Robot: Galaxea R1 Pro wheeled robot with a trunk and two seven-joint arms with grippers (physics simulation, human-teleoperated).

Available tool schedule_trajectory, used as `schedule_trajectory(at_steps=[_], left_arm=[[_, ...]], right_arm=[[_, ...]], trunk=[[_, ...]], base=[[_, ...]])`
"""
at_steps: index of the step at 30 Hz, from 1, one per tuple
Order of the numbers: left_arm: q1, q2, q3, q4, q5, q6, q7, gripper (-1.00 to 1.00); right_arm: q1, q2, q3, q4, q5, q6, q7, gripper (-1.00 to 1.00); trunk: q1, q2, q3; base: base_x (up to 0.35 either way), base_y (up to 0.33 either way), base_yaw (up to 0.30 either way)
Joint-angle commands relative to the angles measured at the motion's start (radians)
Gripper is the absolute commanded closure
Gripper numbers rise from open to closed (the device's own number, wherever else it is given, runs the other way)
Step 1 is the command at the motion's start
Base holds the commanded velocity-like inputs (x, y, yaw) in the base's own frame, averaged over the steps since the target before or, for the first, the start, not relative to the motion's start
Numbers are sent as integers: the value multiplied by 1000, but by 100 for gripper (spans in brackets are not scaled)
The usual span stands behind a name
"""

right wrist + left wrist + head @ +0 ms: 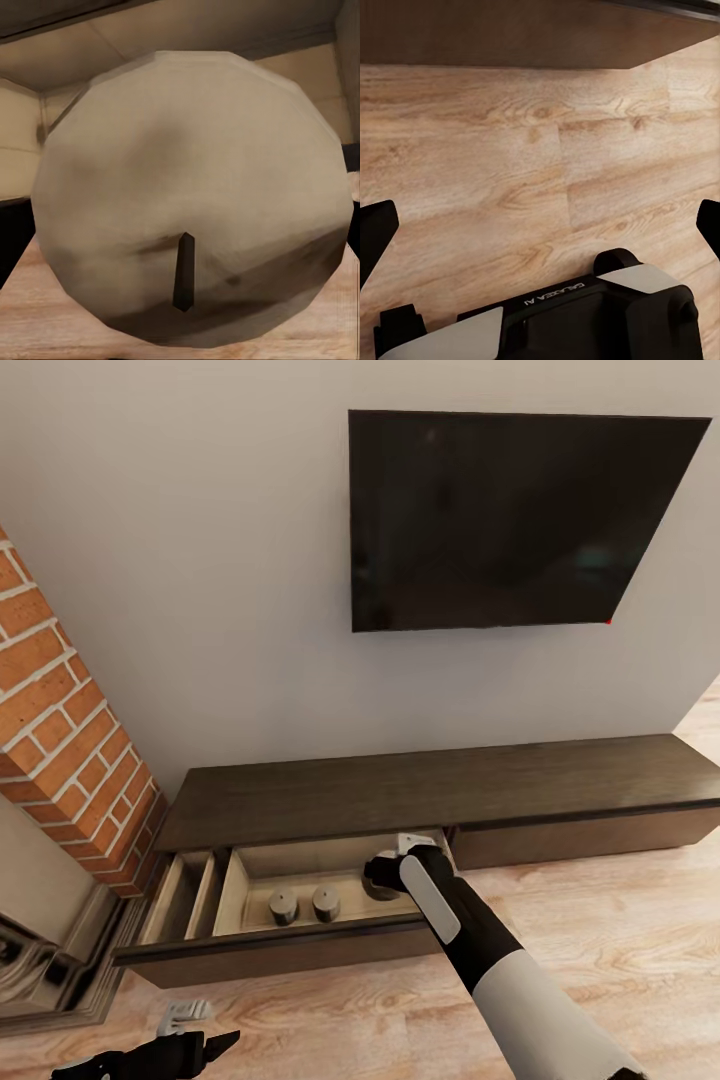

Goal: Place each of the two pumpkins and all three candles from the living room inside a cabinet in the living room (use any cabinet), then make sure every cabinet is closed, and position the cauldron so it is next to a table in the living room.

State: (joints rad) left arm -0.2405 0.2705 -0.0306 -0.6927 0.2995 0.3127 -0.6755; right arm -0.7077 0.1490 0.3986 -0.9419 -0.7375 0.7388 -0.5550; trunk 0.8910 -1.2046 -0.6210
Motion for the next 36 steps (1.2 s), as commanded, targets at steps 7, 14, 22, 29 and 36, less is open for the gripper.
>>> schedule_trajectory(at_steps=[7,14,22,29,36], left_arm=[[0,1,-3,-1,9,8,1,-100],[0,1,-3,-1,9,9,1,-100],[0,1,-3,-1,9,9,1,-100],[0,0,-3,-1,9,9,1,-100],[0,1,-3,-1,10,9,-1,-100]], right_arm=[[-13,0,15,39,-8,-44,-6,100],[-18,0,17,70,-7,-79,0,100],[-28,0,48,94,-8,-113,3,100],[-29,0,57,95,-8,-114,3,100],[-29,0,58,95,-8,-114,3,100]], trunk=[[0,-1,-1],[0,-1,-1],[0,-1,-1],[0,-1,-1],[0,-1,-1]], base=[[0,0,0],[68,15,0],[78,20,0],[58,25,0],[14,6,0]])
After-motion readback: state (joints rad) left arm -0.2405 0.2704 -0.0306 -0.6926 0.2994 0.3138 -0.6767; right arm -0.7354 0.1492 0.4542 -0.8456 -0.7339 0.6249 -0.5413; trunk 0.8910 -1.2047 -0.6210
